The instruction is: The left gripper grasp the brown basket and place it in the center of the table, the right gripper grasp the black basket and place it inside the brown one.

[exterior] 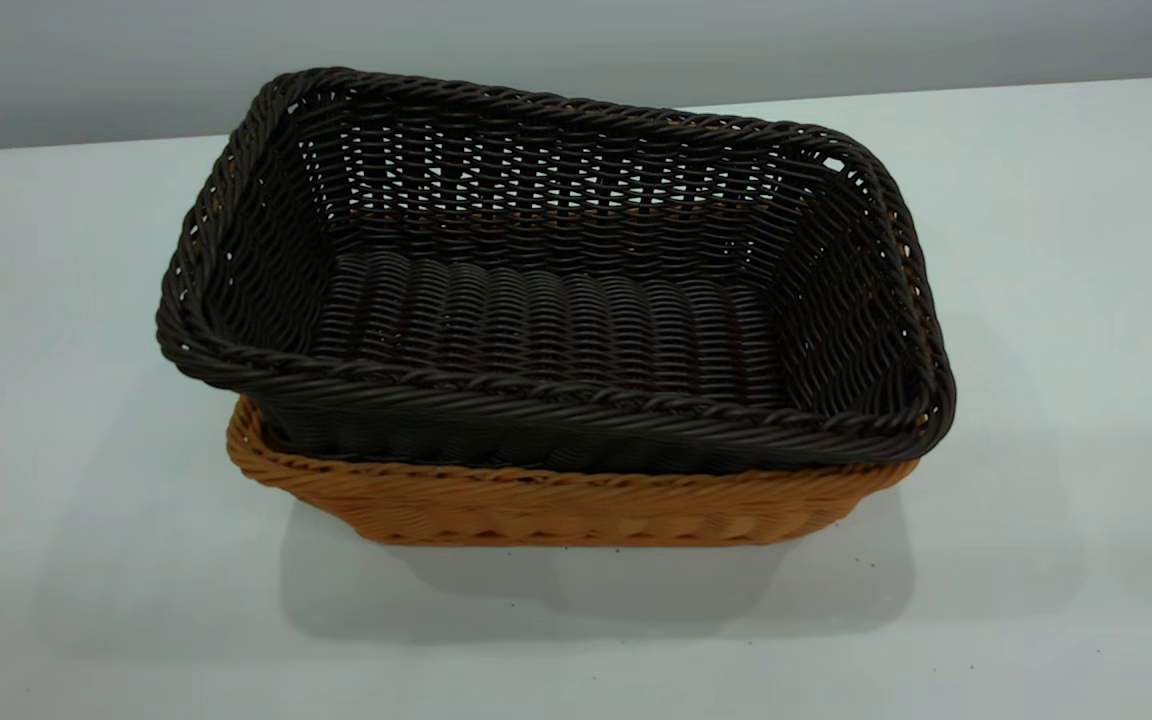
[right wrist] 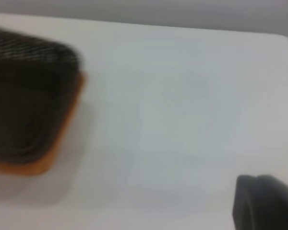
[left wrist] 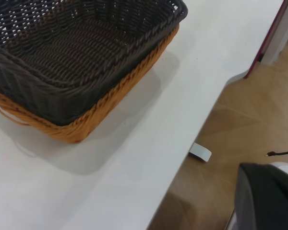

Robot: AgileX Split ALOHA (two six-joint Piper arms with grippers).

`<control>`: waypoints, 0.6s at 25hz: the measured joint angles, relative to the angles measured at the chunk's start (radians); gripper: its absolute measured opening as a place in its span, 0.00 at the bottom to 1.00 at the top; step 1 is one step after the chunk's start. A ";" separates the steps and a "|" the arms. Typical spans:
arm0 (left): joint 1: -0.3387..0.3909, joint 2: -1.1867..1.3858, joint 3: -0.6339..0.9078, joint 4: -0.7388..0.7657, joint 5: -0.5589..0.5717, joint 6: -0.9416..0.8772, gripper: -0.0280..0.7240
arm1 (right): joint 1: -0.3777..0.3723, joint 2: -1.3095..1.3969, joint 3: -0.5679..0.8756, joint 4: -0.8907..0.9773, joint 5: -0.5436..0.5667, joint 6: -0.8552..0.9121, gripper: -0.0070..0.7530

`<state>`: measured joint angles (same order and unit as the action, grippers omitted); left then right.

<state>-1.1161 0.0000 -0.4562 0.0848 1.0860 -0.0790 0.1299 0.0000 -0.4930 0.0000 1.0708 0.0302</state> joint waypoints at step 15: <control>0.361 0.000 0.000 0.000 0.000 -0.001 0.04 | -0.348 0.000 -0.003 -0.007 0.005 -0.002 0.01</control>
<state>-0.7547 0.0000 -0.4562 0.0850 1.0860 -0.0801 -0.2183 0.0000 -0.4961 -0.0071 1.0754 0.0282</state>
